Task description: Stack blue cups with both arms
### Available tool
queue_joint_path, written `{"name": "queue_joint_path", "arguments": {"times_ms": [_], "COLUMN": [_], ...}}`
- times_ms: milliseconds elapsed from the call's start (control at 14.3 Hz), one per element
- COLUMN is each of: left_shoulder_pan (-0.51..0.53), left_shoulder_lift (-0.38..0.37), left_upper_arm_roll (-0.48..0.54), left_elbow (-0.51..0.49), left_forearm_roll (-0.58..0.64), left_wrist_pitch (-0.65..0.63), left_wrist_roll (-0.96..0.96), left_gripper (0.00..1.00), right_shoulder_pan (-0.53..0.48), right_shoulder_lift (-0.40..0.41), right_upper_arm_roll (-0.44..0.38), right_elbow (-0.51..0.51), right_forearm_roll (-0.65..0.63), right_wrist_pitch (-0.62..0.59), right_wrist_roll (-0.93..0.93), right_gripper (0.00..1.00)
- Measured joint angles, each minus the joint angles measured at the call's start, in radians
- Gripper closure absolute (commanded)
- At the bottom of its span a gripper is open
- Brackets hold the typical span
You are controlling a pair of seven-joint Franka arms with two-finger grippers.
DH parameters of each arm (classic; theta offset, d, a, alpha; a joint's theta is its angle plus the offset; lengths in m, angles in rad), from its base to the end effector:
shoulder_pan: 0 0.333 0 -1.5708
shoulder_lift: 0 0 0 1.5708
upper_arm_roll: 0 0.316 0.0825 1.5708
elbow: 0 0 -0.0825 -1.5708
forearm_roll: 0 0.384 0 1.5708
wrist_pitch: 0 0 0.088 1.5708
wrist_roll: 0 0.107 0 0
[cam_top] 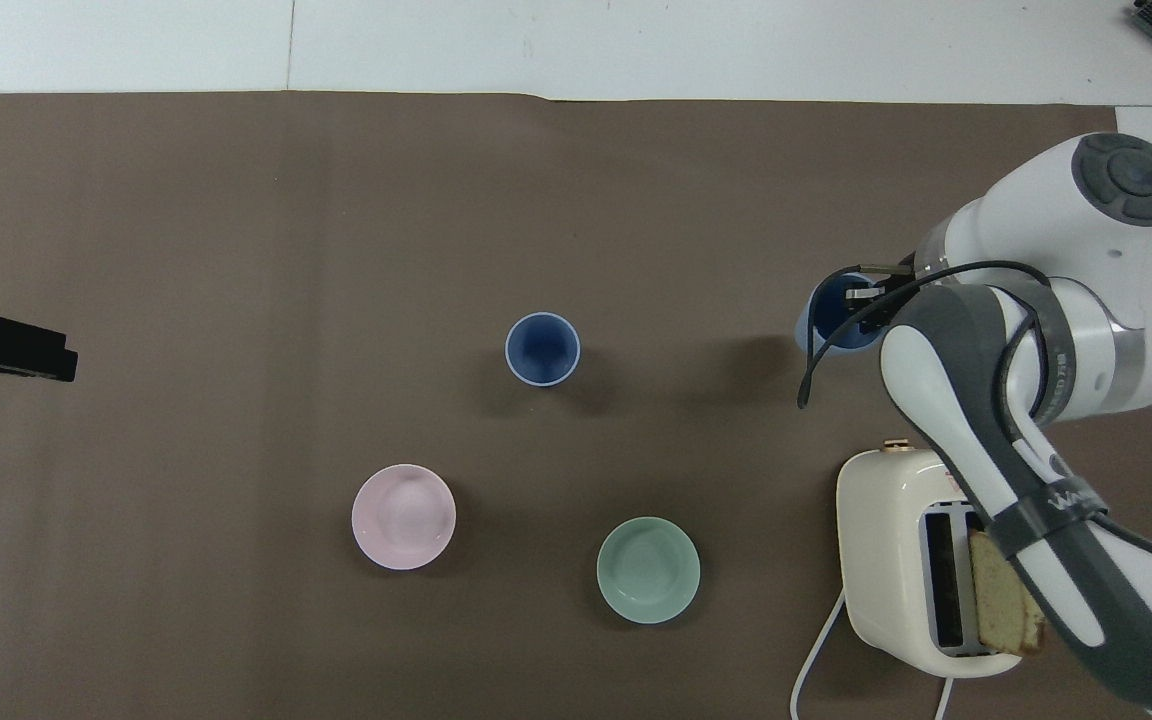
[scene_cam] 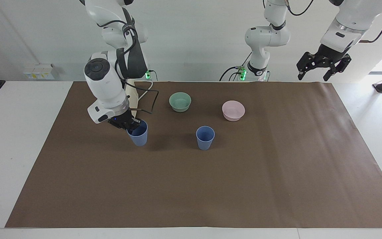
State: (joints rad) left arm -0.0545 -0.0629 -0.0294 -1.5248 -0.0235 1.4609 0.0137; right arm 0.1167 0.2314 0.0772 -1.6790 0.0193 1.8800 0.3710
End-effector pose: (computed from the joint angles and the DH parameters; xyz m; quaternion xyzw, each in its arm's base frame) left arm 0.5210 -0.0471 0.6702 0.9987 -0.0500 -0.0009 0.0107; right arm 0.6156 0.1187 0.4623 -0.9955 0.0924 0.0193 0.0131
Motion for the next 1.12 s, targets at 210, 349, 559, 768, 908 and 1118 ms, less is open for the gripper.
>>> {"name": "queue_joint_path", "arguments": {"times_ms": [210,349,559,768,908,1118], "left_shoulder_pan": [0.0,0.0,0.0,0.0,0.0,0.0], "left_shoulder_lift": [0.0,0.0,0.0,0.0,0.0,0.0], "left_upper_arm_roll": [0.0,-0.001,-0.001,0.001,0.001,0.001], "left_elbow": [0.0,0.0,0.0,0.0,0.0,0.0], "left_forearm_roll": [0.0,-0.001,-0.001,-0.001,-0.001,-0.001], "left_wrist_pitch": [0.001,0.001,0.002,0.002,0.002,0.002], "left_wrist_roll": [0.0,0.0,0.0,0.0,0.0,0.0], "left_gripper": [0.0,0.0,0.0,0.0,0.0,0.0], "right_shoulder_pan": [0.054,0.11,0.173,0.223,0.248,0.268], "right_shoulder_lift": [0.0,0.0,0.002,0.002,0.003,0.012], "right_upper_arm_roll": [0.013,0.018,0.019,0.019,0.019,0.019], "right_elbow": [0.055,0.066,0.082,0.09,0.091,0.092], "right_forearm_roll": [0.051,0.054,0.083,0.11,0.136,0.156], "right_wrist_pitch": [-0.033,-0.033,-0.029,-0.004,0.048,0.086], "right_wrist_roll": [0.098,0.147,0.163,0.17,0.176,0.176], "right_gripper": [1.0,1.0,1.0,1.0,1.0,1.0]}}
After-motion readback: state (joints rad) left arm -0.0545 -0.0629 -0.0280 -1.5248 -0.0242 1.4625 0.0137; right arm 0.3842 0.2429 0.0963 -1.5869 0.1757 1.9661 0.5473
